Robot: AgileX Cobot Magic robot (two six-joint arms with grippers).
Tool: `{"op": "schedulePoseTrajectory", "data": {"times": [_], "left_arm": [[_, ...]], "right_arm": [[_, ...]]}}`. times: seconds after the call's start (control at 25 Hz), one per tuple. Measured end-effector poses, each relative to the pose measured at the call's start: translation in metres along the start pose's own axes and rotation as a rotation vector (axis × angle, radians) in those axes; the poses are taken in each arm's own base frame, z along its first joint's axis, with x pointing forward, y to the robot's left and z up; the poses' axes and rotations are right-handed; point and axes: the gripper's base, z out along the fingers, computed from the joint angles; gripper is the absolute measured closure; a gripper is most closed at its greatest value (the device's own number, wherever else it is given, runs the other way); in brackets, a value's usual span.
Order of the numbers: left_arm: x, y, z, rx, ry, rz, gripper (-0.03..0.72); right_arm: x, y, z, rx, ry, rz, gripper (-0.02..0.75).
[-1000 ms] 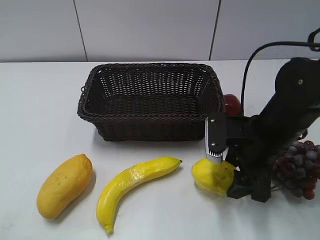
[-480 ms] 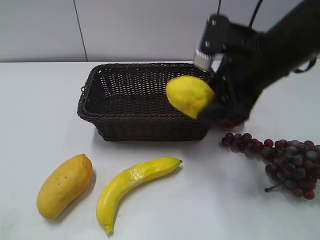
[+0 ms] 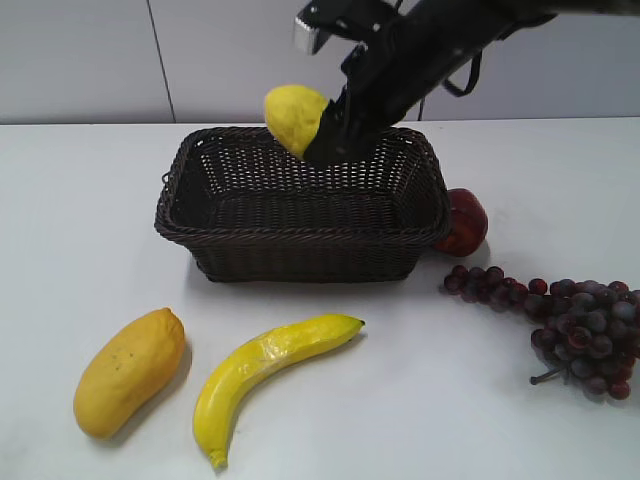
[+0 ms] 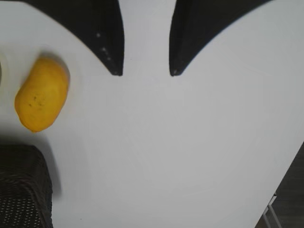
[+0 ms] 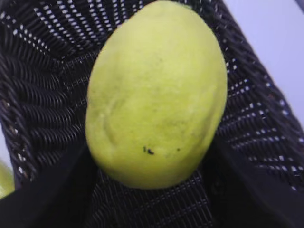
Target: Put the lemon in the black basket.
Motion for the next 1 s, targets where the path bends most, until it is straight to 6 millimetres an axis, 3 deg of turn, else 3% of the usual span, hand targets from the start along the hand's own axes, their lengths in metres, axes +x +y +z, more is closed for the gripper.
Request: {"op": "schedulePoseTrajectory", "data": {"times": [0.16,0.28,0.36,0.44,0.56,0.76,0.84,1.0], "left_arm": [[0.000,0.000,0.000,0.000,0.000,0.000,0.449],[0.000,0.000,0.000,0.000,0.000,0.000,0.449],[0.000,0.000,0.000,0.000,0.000,0.000,0.449],[0.000,0.000,0.000,0.000,0.000,0.000,0.449],[0.000,0.000,0.000,0.000,0.000,0.000,0.449],[0.000,0.000,0.000,0.000,0.000,0.000,0.449],[0.000,0.000,0.000,0.000,0.000,0.000,0.449],[0.000,0.000,0.000,0.000,0.000,0.000,0.450]], "right_arm": [[0.018,0.000,0.028,-0.059,0.074,0.023,0.240],[0.020,0.000,0.029,-0.070,0.088,0.039,0.225],[0.019,-0.001,0.026,-0.052,0.093,0.088,0.136],[0.015,-0.003,0.019,-0.017,0.105,0.117,0.096],[0.003,-0.007,-0.006,0.054,0.121,0.135,0.095],[-0.015,-0.018,-0.066,0.189,0.171,0.273,0.113],[-0.007,-0.029,-0.089,0.232,0.212,0.391,0.125],[0.031,-0.059,-0.123,0.278,0.330,0.646,0.166]]}}
